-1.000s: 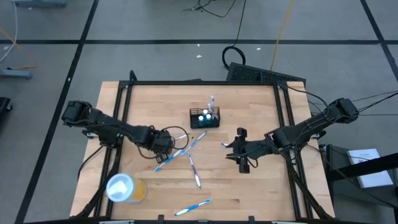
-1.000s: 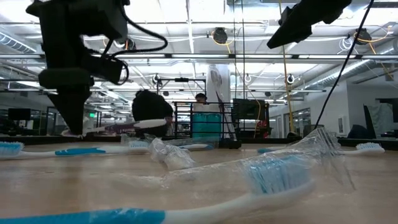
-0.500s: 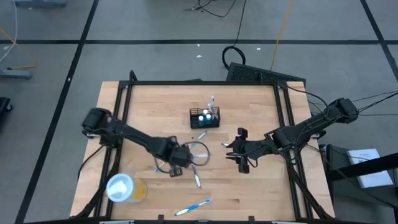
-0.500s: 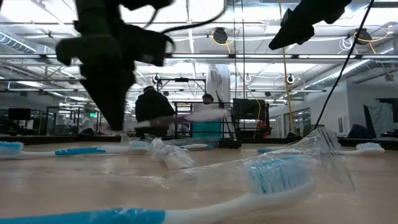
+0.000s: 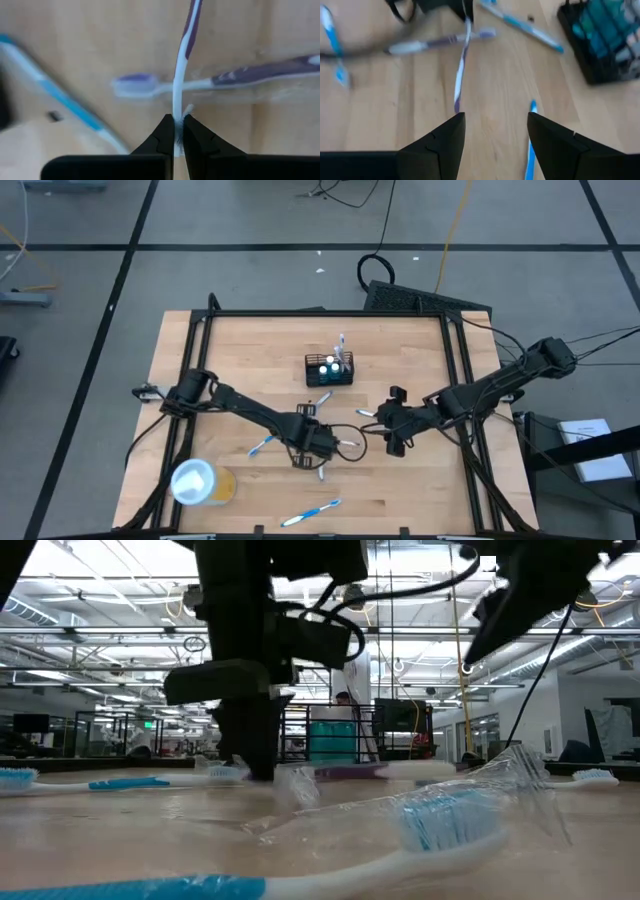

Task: Pick & Place toothbrushing station
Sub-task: Put the purple toothbrush into the black organizer

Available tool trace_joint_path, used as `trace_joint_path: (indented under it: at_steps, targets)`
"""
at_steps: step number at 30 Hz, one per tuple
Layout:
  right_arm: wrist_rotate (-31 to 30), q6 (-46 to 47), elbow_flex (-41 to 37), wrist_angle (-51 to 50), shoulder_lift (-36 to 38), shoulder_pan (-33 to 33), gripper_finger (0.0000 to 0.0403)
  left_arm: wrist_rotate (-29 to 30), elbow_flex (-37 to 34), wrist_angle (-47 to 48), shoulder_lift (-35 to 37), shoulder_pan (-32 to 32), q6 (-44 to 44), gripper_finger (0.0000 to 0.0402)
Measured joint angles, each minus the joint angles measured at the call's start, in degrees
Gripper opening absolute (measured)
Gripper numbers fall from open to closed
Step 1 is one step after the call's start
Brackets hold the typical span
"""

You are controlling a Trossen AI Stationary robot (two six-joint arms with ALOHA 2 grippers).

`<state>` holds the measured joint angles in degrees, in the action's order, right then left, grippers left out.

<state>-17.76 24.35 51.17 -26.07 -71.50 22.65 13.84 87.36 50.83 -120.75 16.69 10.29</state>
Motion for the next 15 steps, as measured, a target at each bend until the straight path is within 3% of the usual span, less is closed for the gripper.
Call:
trace_joint_path:
  at_steps: [5,15]
  targets:
    - [1.51,2.06,-3.56,2.22,0.00,0.00,0.0208,6.42,0.49,-0.29,0.81,-0.05,-1.59,0.0020]
    - [-0.79,3.07,-6.24,4.85,0.00,-0.04,0.0203,6.45,0.50,-1.97,1.16,1.98,-2.95,0.0111]
